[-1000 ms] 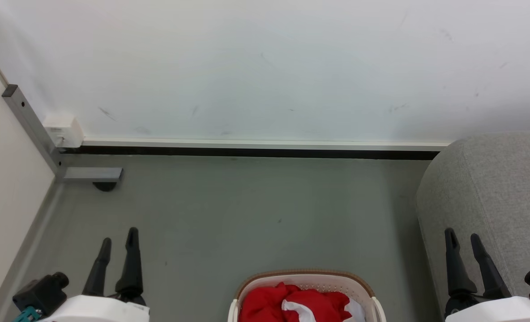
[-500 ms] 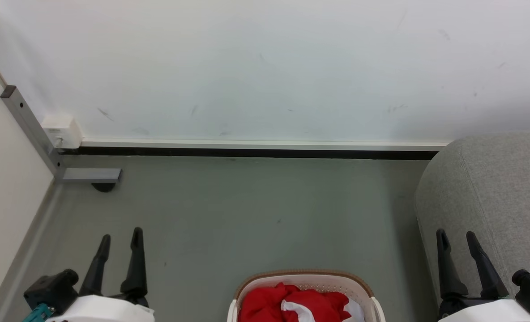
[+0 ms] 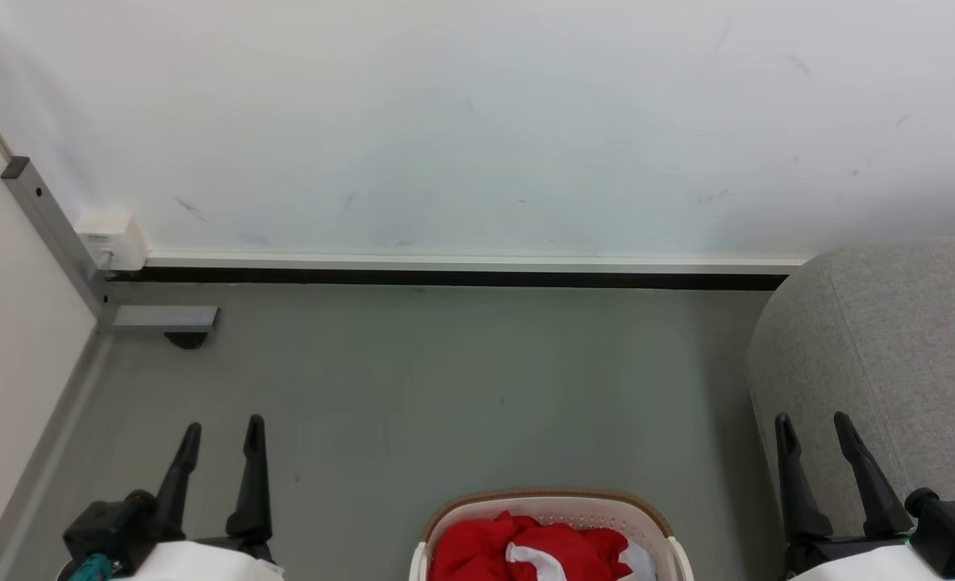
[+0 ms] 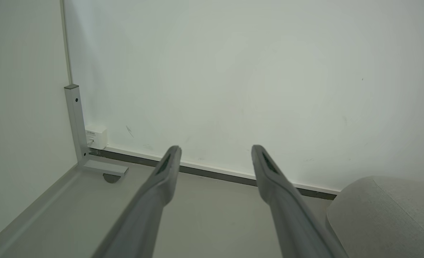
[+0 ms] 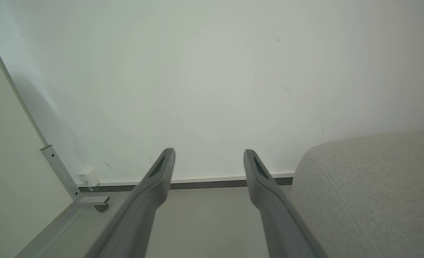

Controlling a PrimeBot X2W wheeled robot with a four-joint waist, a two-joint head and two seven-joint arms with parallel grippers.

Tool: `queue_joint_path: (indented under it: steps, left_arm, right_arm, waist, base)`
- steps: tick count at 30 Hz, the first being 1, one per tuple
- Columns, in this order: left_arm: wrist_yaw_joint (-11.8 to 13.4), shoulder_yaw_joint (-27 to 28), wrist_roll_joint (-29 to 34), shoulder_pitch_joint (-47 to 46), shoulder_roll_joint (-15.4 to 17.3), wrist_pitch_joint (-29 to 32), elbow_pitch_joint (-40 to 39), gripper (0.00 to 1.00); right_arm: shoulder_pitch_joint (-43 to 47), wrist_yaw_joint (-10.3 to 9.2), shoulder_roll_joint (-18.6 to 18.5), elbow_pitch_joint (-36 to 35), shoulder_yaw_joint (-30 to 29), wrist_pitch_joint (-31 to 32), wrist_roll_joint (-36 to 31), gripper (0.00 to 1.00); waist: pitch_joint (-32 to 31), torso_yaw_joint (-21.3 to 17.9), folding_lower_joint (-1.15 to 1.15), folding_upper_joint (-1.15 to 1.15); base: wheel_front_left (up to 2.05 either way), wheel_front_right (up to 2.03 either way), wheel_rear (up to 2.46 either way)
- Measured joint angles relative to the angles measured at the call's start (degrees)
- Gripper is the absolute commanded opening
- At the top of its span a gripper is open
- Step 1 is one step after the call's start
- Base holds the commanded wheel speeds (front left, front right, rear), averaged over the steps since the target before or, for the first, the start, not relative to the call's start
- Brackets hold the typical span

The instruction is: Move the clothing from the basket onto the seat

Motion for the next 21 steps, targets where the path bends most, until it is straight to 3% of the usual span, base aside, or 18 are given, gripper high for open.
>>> queue_joint_path:
  steps: [21]
  left_arm:
    - [-0.6, 0.3, 9.4, 0.2, -0.2, -2.3, -0.5, 1.0]
  right_arm:
    - [0.0, 0.0, 0.1, -1.2, 0.1, -2.5, -7.3, 1.0]
  waist:
    - [0.0, -0.1, 0.0, 0.0]
  base:
    - [0.0, 0.0, 0.0]
